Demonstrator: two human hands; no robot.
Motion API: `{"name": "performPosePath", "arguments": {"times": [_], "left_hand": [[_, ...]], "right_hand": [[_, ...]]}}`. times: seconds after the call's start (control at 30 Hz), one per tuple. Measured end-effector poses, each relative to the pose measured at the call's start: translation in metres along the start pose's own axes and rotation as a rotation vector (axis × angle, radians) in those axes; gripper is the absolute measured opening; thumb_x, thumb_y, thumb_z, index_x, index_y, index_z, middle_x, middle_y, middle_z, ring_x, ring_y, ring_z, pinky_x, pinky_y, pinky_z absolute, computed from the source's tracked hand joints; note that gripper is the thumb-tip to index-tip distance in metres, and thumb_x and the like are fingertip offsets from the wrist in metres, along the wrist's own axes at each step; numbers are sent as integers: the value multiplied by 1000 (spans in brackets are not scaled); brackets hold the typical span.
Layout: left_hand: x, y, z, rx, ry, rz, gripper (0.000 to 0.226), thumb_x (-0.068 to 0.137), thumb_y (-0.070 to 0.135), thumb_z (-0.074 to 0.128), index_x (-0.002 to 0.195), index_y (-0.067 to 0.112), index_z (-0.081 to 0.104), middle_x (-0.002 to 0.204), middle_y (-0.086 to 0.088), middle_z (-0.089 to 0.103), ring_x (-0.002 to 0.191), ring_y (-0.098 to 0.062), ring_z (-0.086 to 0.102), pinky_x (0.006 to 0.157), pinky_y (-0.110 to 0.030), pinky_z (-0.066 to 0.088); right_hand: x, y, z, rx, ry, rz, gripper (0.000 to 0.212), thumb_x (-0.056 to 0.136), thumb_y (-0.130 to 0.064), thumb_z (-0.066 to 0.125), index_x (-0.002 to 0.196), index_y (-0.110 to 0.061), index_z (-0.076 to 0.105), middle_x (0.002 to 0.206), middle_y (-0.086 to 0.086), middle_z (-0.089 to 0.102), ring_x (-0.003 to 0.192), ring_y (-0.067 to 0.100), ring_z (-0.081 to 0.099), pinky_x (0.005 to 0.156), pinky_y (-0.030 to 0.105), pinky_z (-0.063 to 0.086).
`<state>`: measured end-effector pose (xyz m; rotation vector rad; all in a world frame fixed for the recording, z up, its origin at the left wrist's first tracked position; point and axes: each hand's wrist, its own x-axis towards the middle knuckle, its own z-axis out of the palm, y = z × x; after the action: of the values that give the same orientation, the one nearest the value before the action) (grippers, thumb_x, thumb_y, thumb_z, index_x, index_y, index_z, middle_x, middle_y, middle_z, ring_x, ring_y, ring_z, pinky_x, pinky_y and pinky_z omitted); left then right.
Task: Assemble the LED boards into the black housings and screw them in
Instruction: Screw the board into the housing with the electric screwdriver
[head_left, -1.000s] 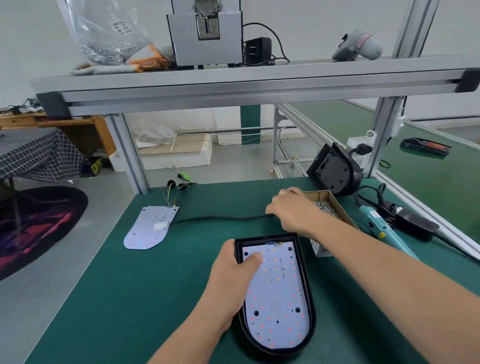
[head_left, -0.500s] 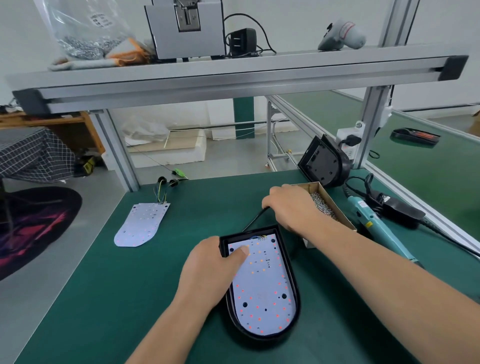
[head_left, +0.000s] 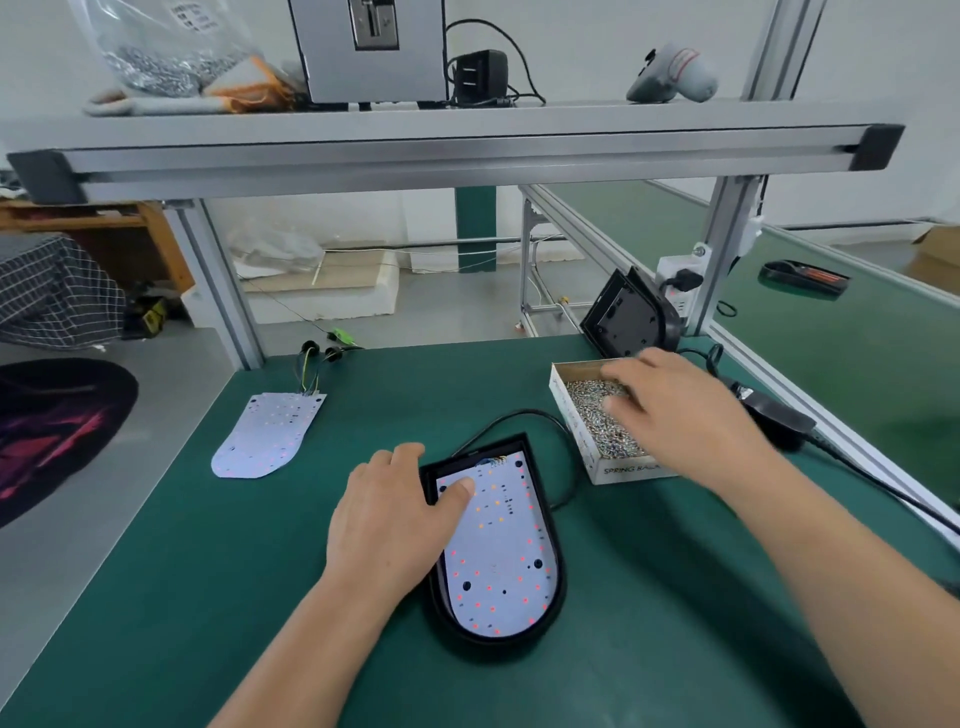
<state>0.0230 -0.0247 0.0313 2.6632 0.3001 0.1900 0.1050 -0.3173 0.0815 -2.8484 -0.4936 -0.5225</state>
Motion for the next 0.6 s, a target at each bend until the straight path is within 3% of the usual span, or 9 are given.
{"name": "performPosePath", "arguments": {"times": [0.2, 0.33, 0.4, 0.5, 0.6], "left_hand": [[-10, 9, -13, -130, 124, 108, 60, 95, 59, 62, 144, 25, 57, 137, 5, 58, 131, -21, 48, 98, -38, 46], [-19, 36, -21, -186, 223, 345, 30, 99, 38, 68, 126, 25, 70, 116, 10, 66, 116, -18, 55, 93, -37, 48], [-15, 61, -22, -167, 156, 478, 15, 100, 32, 65, 114, 29, 71, 102, 12, 66, 102, -16, 57, 85, -35, 48], [5, 110, -14, 36, -31, 650, 18, 105, 31, 54, 108, 27, 72, 101, 7, 68, 102, -19, 60, 86, -39, 51], [30, 156, 9, 274, -126, 702, 19, 102, 18, 54, 101, 19, 73, 97, -2, 72, 97, -28, 63, 81, -42, 56]], "right_hand": [[-79, 61, -28, -291, -310, 344, 66, 92, -80, 46, 140, -36, 40, 125, -3, 56, 111, 24, 63, 81, 39, 54], [-96, 68, -13, -142, -325, 421, 55, 89, -65, 61, 130, -36, 39, 95, -9, 61, 84, 20, 63, 70, 38, 52], [-95, 70, -12, -4, -294, 472, 37, 88, -54, 65, 115, -34, 50, 83, -10, 63, 75, 15, 63, 65, 37, 51], [-96, 71, -16, 417, -223, 556, 18, 84, -45, 72, 95, -34, 64, 73, -4, 71, 60, 14, 67, 54, 33, 51], [-97, 62, -18, 886, -175, 557, 23, 80, -38, 73, 86, -17, 67, 69, 7, 68, 52, 22, 58, 49, 31, 40]]}}
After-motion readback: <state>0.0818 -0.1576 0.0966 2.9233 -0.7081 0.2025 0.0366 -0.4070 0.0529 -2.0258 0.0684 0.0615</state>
